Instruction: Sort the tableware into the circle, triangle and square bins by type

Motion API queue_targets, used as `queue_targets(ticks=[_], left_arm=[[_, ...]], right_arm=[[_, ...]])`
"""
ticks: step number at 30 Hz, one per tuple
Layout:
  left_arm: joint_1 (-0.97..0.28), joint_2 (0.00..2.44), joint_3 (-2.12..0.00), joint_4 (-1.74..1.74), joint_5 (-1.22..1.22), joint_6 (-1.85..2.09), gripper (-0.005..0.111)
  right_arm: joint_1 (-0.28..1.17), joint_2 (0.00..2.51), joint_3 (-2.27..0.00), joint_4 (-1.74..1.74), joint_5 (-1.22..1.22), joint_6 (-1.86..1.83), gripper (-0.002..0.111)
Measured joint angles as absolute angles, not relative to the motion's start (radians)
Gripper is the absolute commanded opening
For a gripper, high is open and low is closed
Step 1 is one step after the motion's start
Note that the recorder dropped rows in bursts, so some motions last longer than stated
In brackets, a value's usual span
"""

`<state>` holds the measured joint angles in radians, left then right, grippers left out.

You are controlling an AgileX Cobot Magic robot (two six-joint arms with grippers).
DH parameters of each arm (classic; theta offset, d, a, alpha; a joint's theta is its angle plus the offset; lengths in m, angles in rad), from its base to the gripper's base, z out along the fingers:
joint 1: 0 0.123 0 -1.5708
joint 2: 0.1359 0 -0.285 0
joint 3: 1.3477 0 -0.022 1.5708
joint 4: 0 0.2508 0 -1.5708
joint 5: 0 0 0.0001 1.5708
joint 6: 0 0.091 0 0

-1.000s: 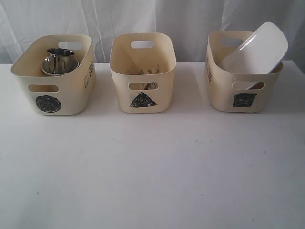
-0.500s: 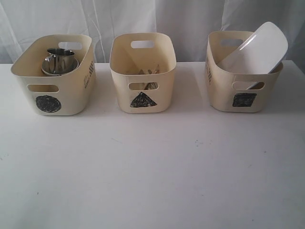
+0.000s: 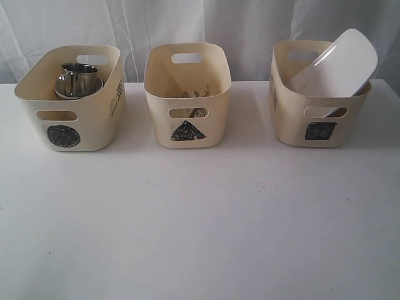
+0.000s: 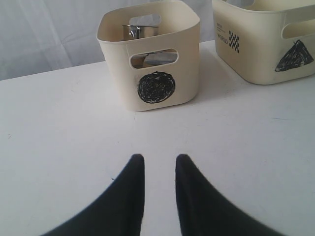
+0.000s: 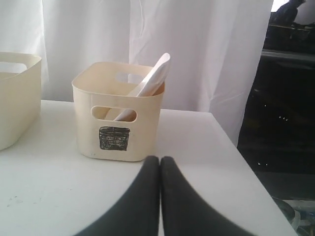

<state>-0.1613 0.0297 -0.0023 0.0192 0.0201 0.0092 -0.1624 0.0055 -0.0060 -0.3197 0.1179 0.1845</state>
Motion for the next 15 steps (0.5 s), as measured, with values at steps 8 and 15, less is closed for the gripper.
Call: queue_targets(ticks=[8, 15], left_arm=[[-0.161, 0.03, -0.002, 0.019, 0.02, 0.009, 0.028], [-0.161, 0.03, -0.002, 0.019, 0.02, 0.009, 0.028]], right_arm=[[-0.162, 0.006, -0.006, -0.243, 0.176, 0.024, 0.0], [-0.162, 0.006, -0.006, -0.23, 0.182, 0.011, 0.0]])
